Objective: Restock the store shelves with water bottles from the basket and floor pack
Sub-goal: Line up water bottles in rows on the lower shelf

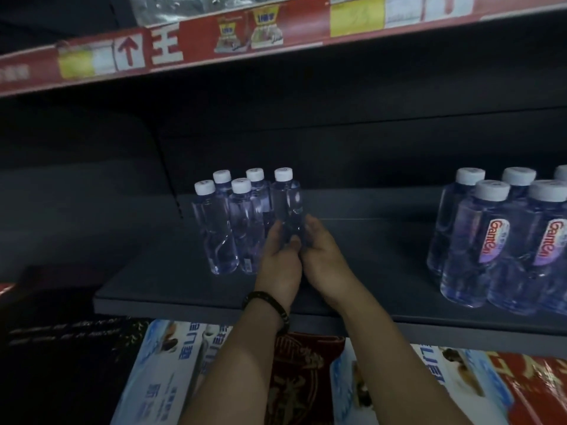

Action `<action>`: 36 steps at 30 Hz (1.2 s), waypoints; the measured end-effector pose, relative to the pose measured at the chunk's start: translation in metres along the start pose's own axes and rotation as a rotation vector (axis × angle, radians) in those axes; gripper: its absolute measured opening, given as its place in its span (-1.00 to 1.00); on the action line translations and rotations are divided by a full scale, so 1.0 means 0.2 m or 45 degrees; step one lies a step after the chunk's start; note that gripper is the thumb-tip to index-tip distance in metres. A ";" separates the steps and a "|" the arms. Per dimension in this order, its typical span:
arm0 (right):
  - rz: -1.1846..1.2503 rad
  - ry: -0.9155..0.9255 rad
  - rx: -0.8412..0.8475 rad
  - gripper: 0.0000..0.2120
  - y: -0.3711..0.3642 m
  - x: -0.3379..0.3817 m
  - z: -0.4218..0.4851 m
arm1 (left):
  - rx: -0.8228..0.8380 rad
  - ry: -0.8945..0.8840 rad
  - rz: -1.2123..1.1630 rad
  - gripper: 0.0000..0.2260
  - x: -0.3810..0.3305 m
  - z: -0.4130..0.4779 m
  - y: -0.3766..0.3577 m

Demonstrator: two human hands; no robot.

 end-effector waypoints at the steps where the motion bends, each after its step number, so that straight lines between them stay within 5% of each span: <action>1: 0.018 -0.030 -0.003 -0.59 0.01 -0.02 0.01 | -0.016 0.005 -0.023 -0.56 0.01 0.01 0.01; 12: 0.138 -0.106 0.004 -0.65 0.27 0.00 -0.22 | 0.128 0.002 0.226 -0.63 0.00 -0.01 -0.02; 25: -1.020 -0.002 0.062 -0.40 0.38 0.13 -0.66 | 0.421 -0.065 0.359 -0.72 -0.05 -0.13 -0.34; 30: -1.068 -0.121 0.070 -0.16 0.47 0.07 -0.70 | 0.508 0.049 0.358 -0.76 -0.01 -0.08 -0.45; 36: -1.074 -0.182 0.037 -0.16 0.49 0.04 -0.66 | 0.542 0.000 0.269 -0.75 0.06 0.02 -0.53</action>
Point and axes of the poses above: each hand's wrist, its own z-axis towards the middle knuckle, its own y-axis out of the back of the hand, x = y × z, the point moved 5 cm from there along z, towards the middle knuckle, and after that the axes turned 7 degrees about x, right-handed, at the moved point
